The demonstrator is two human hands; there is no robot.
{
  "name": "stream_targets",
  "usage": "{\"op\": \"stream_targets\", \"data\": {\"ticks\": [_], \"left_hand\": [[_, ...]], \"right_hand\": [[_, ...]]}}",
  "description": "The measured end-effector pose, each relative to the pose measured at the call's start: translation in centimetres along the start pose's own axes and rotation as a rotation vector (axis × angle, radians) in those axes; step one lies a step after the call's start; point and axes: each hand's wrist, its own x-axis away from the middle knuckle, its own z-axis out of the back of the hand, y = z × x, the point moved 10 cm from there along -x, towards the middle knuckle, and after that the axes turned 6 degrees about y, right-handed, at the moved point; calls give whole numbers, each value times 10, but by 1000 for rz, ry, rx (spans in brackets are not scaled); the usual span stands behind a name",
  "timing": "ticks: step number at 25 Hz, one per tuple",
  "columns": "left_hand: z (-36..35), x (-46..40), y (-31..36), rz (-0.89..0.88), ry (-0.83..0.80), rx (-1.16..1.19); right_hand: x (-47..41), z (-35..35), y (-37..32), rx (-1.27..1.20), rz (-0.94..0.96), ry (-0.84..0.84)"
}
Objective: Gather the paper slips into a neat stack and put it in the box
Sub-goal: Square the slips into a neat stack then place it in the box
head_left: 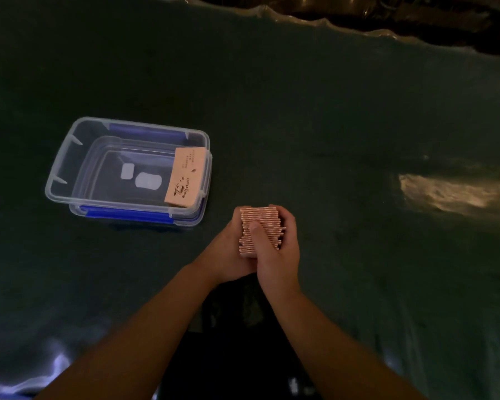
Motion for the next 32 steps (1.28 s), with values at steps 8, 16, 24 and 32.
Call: {"op": "stream_targets", "data": {"ticks": [8,16,24,32], "left_hand": [[24,-5,20,-88,86,-125],[1,15,-4,275,45,581],[7,11,-4,261,19,544],[35,3,-8,128,41,-231]], "right_hand": [[-5,-5,-4,59,-22,-25],[-16,34,-2,68,-119,-469],[-14,58,26,-96,-166,-298],[-26,47,22,218,0,-418]]}}
